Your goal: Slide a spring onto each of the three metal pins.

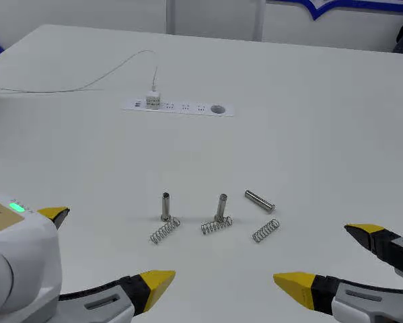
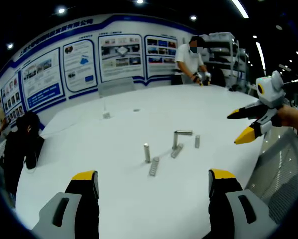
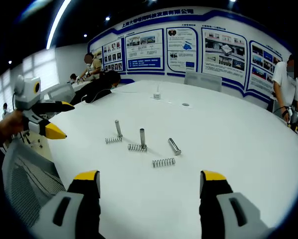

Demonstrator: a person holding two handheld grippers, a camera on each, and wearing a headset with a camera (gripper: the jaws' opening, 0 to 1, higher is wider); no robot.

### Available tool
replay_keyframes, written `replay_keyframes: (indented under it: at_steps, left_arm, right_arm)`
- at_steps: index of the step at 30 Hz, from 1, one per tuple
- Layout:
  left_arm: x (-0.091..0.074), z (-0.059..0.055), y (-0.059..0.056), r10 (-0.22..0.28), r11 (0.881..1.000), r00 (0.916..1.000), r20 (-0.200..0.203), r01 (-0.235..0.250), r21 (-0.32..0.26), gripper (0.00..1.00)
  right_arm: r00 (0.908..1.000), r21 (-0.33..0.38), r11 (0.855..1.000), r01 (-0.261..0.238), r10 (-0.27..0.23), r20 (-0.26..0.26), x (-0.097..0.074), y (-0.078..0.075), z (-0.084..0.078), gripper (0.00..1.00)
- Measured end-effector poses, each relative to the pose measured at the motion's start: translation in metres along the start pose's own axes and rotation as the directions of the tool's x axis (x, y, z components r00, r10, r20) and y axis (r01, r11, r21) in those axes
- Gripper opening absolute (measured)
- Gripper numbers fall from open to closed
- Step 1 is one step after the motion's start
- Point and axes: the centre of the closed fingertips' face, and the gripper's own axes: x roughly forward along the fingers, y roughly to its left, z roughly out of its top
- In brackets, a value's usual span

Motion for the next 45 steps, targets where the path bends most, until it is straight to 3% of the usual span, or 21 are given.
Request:
replay_keyframes:
  at_steps: [10, 19, 29, 45]
  left_arm:
    - [0.000, 0.000, 0.000, -0.006, 1.000, 1.0000, -0.005, 0.006, 0.003, 0.93]
    - [0.002, -0.001, -0.003, -0.017, 1.000, 0.9998, -0.014, 0.017, 0.019, 0.92]
    - [0.005, 0.002, -0.007, -0.043, 0.999, 0.9991, 0.004, 0.043, -0.010, 0.91]
    - [0.014, 0.001, -0.012, -0.073, 0.997, 0.9973, 0.008, 0.073, -0.020, 0.90]
  right_arm:
    - [0.9998, 0.028, 1.000, -0.011, 0.011, 0.016, 0.001, -0.002, 0.003, 0.76]
    - [0.9999, -0.003, 1.000, -0.011, 0.011, 0.007, 0.008, -0.008, 0.005, 0.75]
    - [0.9998, -0.016, 1.000, -0.018, 0.018, -0.001, 0.022, -0.017, 0.013, 0.72]
    - [0.9966, -0.023, 0.996, -0.082, 0.082, -0.011, 0.055, -0.016, 0.039, 0.64]
